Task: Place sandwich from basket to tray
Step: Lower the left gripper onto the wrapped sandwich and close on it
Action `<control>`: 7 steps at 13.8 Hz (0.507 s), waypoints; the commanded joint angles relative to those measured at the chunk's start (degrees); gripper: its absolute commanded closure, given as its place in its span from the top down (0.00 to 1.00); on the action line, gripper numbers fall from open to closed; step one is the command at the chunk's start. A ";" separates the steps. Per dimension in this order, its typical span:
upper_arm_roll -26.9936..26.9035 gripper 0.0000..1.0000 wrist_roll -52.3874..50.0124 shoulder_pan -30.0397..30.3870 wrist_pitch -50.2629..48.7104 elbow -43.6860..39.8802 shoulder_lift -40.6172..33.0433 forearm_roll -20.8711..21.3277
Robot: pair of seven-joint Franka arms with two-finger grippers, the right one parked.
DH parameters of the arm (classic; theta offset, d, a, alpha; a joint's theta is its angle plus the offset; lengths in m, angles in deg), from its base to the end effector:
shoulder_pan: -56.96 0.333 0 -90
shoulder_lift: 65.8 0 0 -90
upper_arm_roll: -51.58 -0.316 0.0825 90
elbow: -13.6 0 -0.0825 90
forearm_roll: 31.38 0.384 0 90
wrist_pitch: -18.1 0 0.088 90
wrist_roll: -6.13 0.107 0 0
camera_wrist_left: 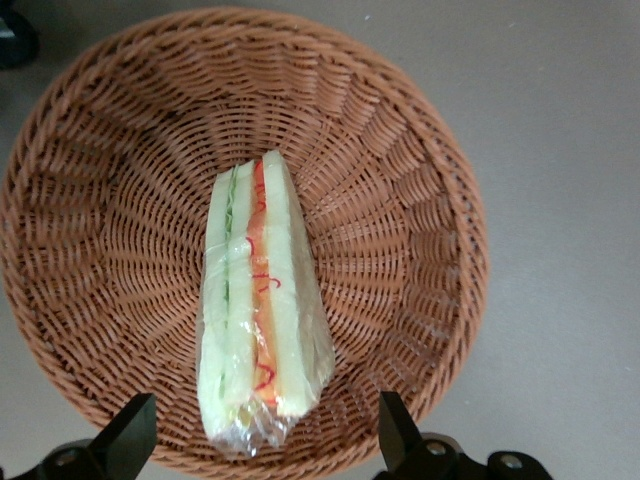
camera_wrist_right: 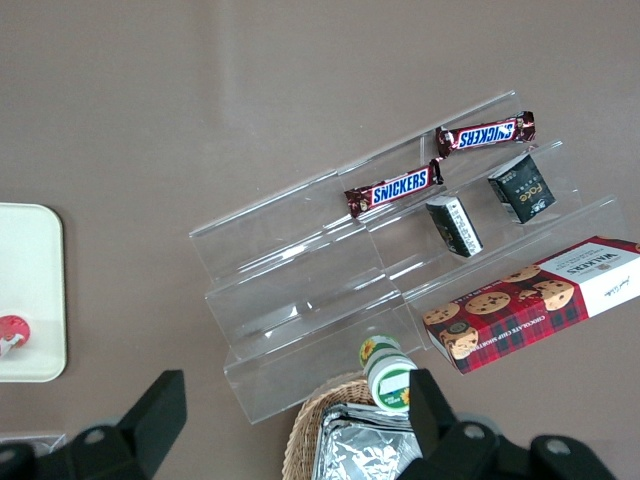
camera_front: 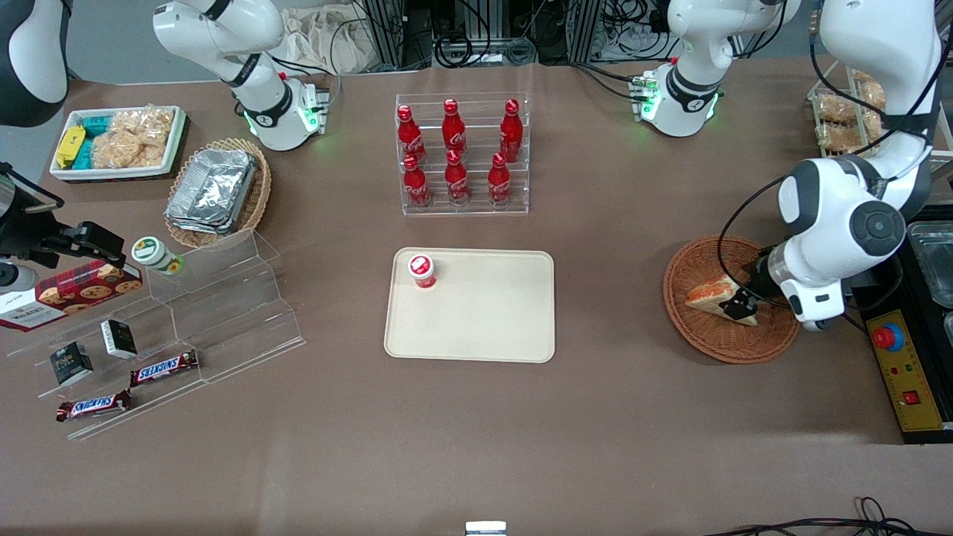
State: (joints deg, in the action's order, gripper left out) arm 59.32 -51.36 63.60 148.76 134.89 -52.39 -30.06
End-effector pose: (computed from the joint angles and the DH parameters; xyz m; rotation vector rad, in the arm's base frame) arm 0.5648 -0.0093 0.2980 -2.7585 -1.4557 0.1037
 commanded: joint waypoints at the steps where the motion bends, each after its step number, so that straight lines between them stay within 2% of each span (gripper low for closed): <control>1: 0.26 1.00 -2.10 0.47 3.37 3.25 0.56 2.89; 5: 0.17 1.00 -2.54 0.65 5.13 3.43 3.02 3.08; 6: 0.17 0.93 -2.54 0.65 5.31 2.82 3.80 3.60; 7: 0.17 0.63 -2.54 0.73 5.31 1.77 4.51 3.78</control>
State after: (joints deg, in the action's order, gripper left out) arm 59.08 -52.46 63.64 153.48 138.13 -49.04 -27.96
